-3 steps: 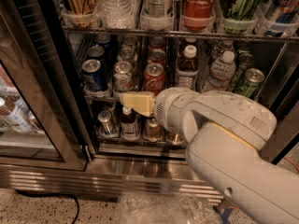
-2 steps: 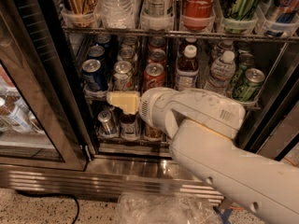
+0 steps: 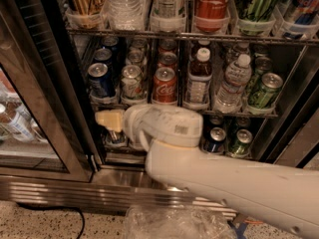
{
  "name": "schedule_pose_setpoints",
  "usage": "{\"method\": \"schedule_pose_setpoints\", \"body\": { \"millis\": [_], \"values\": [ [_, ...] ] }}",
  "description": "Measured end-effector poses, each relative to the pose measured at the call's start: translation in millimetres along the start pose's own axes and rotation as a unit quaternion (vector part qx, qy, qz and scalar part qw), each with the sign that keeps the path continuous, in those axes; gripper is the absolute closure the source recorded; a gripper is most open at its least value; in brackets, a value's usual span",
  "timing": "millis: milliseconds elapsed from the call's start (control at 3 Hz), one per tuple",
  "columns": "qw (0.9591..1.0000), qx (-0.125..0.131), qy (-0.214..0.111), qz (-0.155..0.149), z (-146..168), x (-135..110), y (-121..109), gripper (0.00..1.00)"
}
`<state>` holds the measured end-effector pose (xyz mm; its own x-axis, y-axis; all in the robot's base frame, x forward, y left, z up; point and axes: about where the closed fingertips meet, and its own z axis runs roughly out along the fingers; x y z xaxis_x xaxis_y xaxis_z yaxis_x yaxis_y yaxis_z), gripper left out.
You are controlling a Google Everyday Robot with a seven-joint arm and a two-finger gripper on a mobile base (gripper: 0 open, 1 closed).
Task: Pick coke can from middle shelf of fridge
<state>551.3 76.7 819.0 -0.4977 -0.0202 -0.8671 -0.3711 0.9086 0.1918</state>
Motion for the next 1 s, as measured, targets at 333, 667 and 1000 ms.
{"method": "schedule_pose_setpoints", "body": {
  "millis": [333, 667, 1000],
  "values": [
    [0.9972, 0.005, 0.012, -0.073, 31, 33, 34, 0.0],
    [0.9859, 0.029, -0.014, -0.164, 42, 42, 62, 0.0],
    [0.9649, 0.078, -0.074, -0.24, 22, 20, 80, 0.0]
  ]
}}
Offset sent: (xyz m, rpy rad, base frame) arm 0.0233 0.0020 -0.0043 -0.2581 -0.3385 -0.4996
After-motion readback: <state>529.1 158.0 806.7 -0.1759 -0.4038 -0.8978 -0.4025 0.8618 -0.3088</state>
